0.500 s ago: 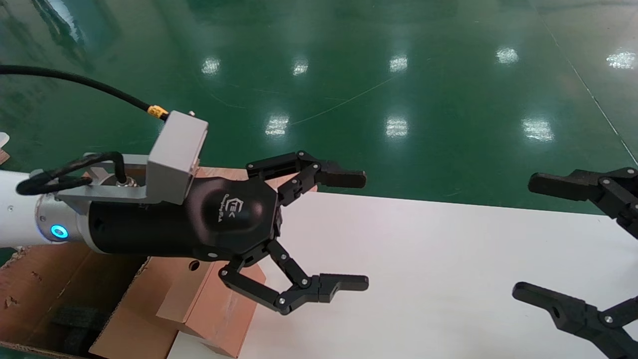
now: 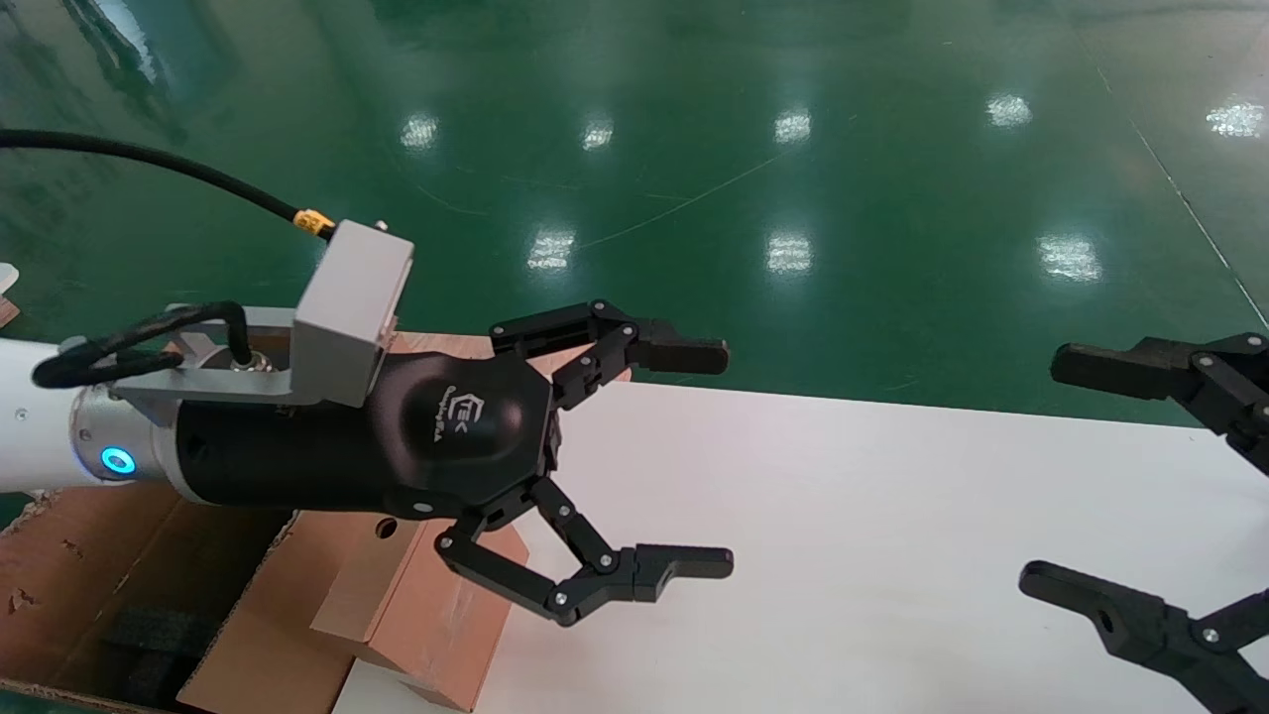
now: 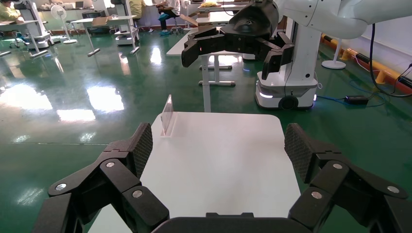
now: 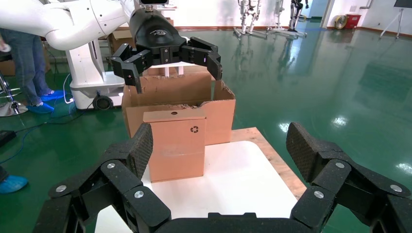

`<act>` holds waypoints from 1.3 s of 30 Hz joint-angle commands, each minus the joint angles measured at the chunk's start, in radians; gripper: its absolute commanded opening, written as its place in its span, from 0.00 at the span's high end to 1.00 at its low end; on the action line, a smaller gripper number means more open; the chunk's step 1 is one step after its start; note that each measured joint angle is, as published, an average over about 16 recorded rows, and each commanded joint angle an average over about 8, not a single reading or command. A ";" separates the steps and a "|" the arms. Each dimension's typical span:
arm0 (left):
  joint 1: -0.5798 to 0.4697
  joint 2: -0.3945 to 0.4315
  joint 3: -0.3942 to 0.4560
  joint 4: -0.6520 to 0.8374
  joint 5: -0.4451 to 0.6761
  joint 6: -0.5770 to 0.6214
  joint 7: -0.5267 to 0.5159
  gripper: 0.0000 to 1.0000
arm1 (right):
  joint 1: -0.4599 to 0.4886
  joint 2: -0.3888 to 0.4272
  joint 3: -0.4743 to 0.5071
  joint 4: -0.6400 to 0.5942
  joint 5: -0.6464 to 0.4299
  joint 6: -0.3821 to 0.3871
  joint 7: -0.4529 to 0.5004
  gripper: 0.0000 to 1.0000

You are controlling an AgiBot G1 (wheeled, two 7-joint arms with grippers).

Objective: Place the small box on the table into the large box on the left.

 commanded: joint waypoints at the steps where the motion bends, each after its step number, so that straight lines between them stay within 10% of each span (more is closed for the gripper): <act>1: 0.000 0.000 0.000 0.000 0.000 0.000 0.000 0.00 | 0.000 0.000 0.000 0.000 0.000 0.000 0.000 0.42; 5: 0.000 0.000 0.000 0.000 0.000 0.000 0.000 0.00 | 0.000 0.000 0.000 0.000 0.000 0.000 0.000 0.92; 7: 0.000 0.000 0.000 0.000 0.000 0.000 0.000 0.00 | 0.000 0.000 0.000 0.000 0.000 0.000 0.000 1.00; 16: -0.011 -0.013 0.009 -0.002 0.031 -0.003 -0.012 0.00 | 0.000 0.000 0.000 0.000 0.000 0.000 0.000 1.00; 32: -0.366 -0.072 0.206 -0.061 0.570 0.038 -0.336 0.00 | 0.000 0.000 0.000 0.000 0.000 0.000 0.000 1.00; 39: -0.434 -0.053 0.246 -0.060 0.644 0.080 -0.350 0.00 | 0.000 0.000 0.000 0.000 0.000 0.000 0.000 1.00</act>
